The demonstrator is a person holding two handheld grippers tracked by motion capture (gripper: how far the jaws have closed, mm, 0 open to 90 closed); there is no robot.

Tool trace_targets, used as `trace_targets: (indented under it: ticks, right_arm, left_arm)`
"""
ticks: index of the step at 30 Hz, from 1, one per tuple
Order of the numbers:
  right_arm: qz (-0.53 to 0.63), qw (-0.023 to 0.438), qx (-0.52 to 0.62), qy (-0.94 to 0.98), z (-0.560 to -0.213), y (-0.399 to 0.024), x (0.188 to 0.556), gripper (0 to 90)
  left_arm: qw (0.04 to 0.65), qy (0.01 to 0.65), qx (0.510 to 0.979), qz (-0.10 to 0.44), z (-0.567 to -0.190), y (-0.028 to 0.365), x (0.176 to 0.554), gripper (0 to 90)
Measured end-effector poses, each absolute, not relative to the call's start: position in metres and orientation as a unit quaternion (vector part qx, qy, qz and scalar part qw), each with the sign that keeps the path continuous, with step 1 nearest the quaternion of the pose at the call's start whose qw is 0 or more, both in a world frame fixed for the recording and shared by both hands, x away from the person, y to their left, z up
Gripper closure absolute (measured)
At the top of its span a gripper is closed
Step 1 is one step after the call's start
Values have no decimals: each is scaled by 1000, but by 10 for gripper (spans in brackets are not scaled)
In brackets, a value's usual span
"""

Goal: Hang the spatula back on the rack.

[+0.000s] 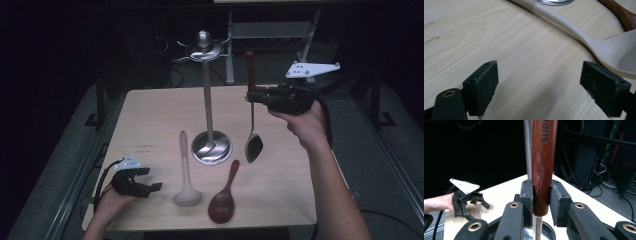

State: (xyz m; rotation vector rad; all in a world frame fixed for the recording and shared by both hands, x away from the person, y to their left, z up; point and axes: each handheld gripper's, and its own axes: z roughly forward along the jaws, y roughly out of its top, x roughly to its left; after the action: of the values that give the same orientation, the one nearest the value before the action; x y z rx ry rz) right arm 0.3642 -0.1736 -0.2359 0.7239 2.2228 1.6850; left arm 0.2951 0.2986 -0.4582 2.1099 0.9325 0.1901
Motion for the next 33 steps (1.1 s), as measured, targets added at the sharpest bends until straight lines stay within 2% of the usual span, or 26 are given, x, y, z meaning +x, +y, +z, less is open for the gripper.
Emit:
trace_targets:
  ticks: [14,33]
  right_arm:
    - [583,122,225,771,-224,-156,373,739]
    - [567,119,220,785,-226,-133,387,738]
  left_arm:
    - [401,369,835,74,-458,299,295,149]
    - [402,368,835,72,-458,298,295,149]
